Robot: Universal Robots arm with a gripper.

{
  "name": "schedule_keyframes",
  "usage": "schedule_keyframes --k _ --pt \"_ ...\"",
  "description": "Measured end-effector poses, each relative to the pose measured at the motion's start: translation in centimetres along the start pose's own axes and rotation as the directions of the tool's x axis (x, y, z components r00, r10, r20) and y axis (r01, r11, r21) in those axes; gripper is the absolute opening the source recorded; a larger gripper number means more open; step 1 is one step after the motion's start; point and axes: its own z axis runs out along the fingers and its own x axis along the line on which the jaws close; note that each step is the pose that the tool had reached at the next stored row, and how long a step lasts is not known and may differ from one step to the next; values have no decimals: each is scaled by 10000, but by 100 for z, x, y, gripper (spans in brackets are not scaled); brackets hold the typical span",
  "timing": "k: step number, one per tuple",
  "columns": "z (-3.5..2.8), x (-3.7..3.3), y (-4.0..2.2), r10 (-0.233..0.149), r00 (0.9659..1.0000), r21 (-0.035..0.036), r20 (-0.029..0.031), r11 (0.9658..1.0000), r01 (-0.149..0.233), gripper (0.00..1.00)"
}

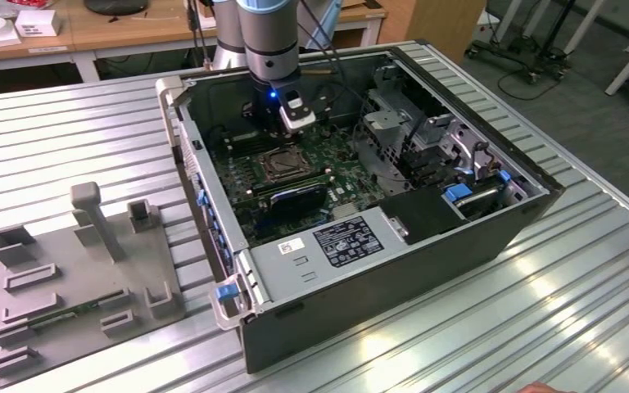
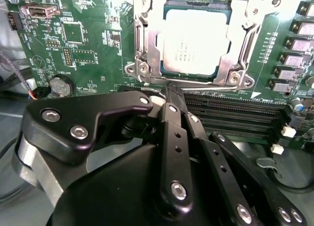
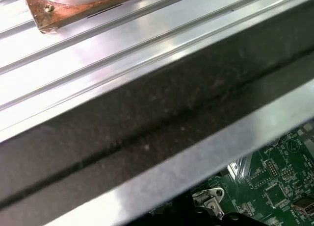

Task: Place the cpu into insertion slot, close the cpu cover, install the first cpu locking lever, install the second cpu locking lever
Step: 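Install the first cpu locking lever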

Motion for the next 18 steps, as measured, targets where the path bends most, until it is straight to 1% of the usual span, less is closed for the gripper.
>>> schedule_keyframes --k 4,8,10,18 --pt "26 3 -5 -8 10000 41 21 10000 8 10" --pt "43 6 -9 -20 10000 114 54 9999 20 10" --pt "48 7 -9 -23 10000 123 57 9999 22 10" --pt "53 16 8 -22 10000 118 60 9999 22 10"
